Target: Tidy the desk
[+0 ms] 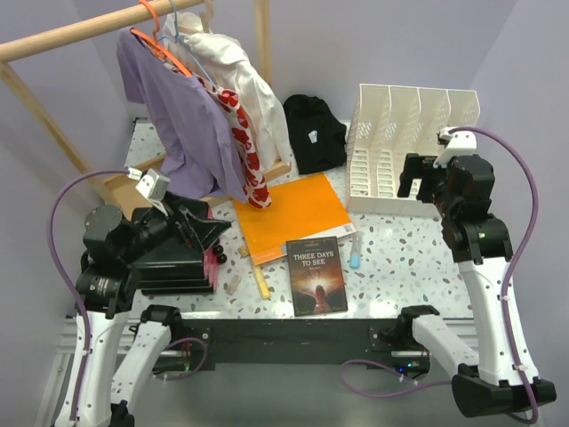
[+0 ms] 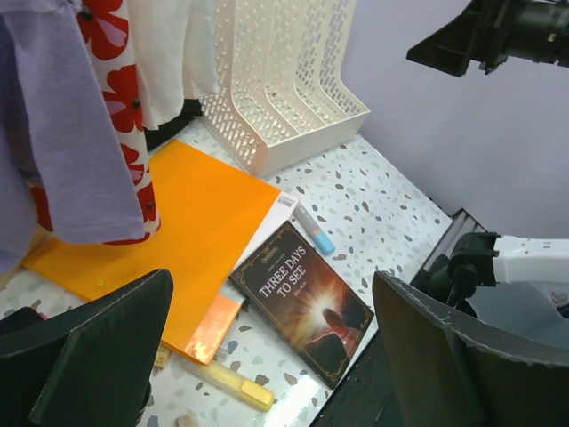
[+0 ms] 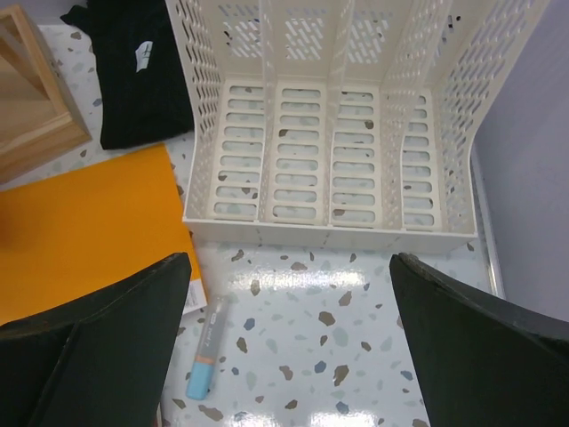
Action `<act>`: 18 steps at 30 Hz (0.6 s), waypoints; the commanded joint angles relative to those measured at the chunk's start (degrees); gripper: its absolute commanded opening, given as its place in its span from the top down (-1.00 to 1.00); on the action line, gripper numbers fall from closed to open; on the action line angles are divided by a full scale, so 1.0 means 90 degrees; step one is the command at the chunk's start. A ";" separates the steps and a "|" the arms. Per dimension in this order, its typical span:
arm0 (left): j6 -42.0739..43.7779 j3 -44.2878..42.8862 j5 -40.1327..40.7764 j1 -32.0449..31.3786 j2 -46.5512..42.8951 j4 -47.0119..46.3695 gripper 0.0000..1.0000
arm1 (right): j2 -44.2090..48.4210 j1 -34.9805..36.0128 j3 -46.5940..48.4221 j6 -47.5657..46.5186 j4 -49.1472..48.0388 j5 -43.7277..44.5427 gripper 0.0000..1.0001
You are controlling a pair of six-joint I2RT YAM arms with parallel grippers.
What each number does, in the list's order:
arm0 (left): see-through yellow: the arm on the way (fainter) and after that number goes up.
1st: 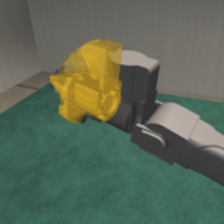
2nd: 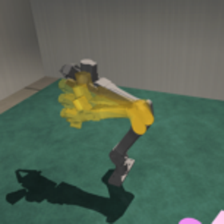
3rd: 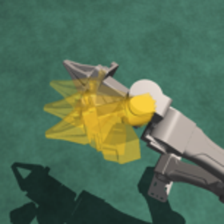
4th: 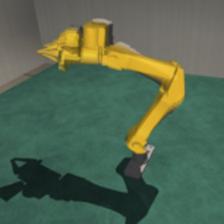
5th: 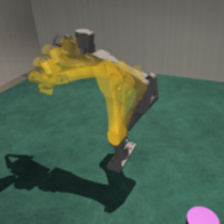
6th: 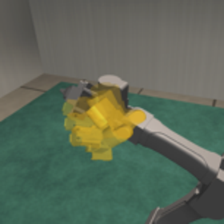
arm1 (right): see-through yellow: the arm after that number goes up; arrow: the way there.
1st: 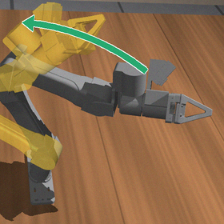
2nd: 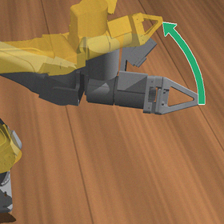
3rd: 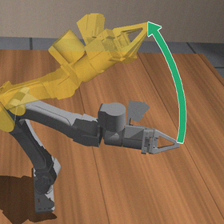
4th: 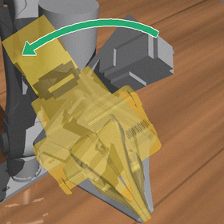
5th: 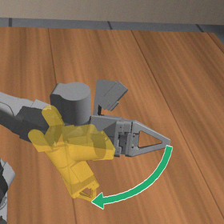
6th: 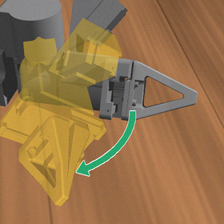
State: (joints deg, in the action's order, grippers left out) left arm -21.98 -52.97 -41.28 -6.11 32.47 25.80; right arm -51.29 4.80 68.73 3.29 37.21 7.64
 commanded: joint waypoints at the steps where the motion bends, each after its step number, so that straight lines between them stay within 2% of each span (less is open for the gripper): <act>1: -0.0165 0.0201 -0.0774 0.0034 0.0162 -0.0395 -1.00 | 0.0064 -0.0015 0.0040 -0.0277 -0.0131 -0.0835 -0.98; 6: -0.0205 0.0407 -0.1097 -0.0014 0.0269 -0.0630 -1.00 | 0.0288 -0.0006 -0.0312 -0.1750 -0.0053 -0.3607 -0.98; 7: -0.0214 0.0446 -0.1117 -0.0102 0.0298 -0.0660 -1.00 | 0.0279 -0.0015 -0.0399 -0.2265 0.0160 -0.4531 -0.98; 9: -0.0244 0.0524 -0.1030 -0.0287 0.0406 -0.0728 -1.00 | 0.0162 -0.0006 -0.0478 -0.2717 0.0434 -0.5357 -0.97; 10: -0.0253 0.0544 -0.0768 -0.0617 0.0435 -0.0748 -1.00 | 0.0094 -0.0006 -0.0546 -0.2961 0.0658 -0.5757 -0.97; 13: -0.0331 0.0554 -0.0036 -0.1475 0.0649 -0.0777 -1.00 | -0.0287 0.0014 -0.0693 -0.3245 0.1029 -0.6285 -0.97; 18: -0.0371 0.0602 0.0884 -0.2367 0.0913 -0.0641 -1.00 | -0.1107 0.0062 -0.0897 -0.3392 0.1344 -0.6639 -0.97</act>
State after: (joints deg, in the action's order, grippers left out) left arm -23.68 -47.97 -41.10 -22.76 39.31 21.47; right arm -56.77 4.95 62.48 -22.63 45.17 -43.35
